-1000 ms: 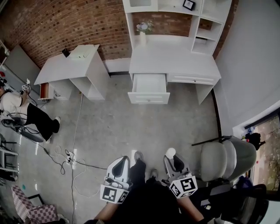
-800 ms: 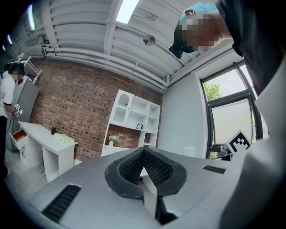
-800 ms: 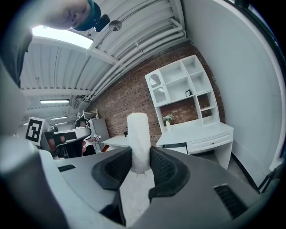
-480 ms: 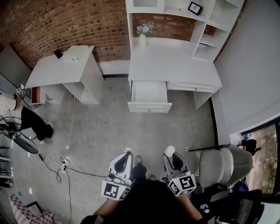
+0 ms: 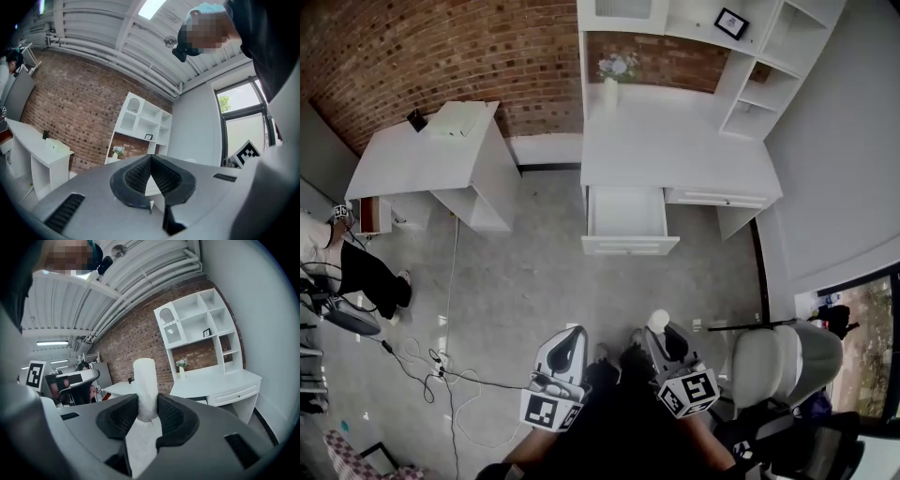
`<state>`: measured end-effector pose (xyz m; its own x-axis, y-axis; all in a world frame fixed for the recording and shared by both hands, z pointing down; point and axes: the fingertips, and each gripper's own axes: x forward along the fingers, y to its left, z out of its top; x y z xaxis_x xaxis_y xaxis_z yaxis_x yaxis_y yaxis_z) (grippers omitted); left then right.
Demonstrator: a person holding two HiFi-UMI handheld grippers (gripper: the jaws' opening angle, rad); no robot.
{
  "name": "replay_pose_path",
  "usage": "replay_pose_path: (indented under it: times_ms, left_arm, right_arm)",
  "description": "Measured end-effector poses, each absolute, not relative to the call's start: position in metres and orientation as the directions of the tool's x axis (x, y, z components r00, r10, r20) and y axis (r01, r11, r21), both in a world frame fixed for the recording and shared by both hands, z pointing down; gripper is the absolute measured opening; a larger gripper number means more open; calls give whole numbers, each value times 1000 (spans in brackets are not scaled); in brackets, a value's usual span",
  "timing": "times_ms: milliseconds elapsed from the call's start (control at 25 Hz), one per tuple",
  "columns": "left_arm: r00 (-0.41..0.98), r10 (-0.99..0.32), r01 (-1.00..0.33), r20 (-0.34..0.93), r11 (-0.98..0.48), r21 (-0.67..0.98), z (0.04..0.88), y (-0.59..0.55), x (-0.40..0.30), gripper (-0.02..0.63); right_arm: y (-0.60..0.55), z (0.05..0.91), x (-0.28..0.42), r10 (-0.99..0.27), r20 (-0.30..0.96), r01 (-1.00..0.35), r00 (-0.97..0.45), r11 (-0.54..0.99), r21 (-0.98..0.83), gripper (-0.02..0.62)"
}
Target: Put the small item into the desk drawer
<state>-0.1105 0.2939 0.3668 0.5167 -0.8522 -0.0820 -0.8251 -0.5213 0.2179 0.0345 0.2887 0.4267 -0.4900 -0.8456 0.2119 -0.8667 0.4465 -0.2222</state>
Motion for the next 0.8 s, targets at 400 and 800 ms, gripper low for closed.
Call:
replay_pose_path:
  times_ms: [400, 800]
  left_arm:
    - [483, -875, -850, -41, -479, 220, 388, 221, -117, 18]
    - [420, -907, -885, -27, -415, 211, 389, 103, -97, 18]
  right_arm:
    - [201, 433, 37, -834, 197, -850, -516, 468, -242, 140]
    - [69, 440, 56, -792, 197, -810, -578, 527, -257, 140]
